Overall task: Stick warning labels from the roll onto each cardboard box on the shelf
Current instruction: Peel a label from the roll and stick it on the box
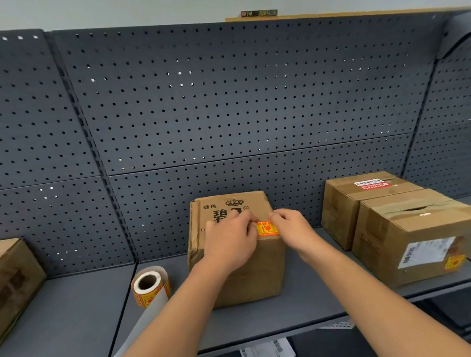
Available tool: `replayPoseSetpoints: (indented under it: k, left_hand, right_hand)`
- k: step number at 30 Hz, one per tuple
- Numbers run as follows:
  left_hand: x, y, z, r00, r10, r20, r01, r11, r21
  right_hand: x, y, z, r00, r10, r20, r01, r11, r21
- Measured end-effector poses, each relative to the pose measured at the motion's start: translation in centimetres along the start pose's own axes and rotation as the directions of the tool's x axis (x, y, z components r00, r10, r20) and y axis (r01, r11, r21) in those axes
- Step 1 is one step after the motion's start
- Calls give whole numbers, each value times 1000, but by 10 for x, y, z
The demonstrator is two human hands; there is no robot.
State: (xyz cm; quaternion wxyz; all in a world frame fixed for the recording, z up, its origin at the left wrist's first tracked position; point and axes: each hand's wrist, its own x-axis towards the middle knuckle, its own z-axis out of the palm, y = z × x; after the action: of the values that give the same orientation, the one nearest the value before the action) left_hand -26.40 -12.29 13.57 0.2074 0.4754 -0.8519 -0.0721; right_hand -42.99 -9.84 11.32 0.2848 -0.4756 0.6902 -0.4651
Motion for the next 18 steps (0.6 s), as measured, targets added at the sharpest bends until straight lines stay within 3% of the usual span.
replayPoseSetpoints:
  k: [9,15,18]
  left_hand:
    - [-2,0,0,1000,-3,-10,3,1000,6]
    - [-2,-1,-1,1000,7,-17,-6,1000,7]
    - [-1,-2,0,1000,-12,5,12,1000,17]
  right_hand:
    - [-7,-3,-4,1000,12,8,-13,996,94]
    - [-8,-6,-4,996,-88,5,88,992,-88]
    - [-8,-5,1,995,-103,-3,102,991,-88]
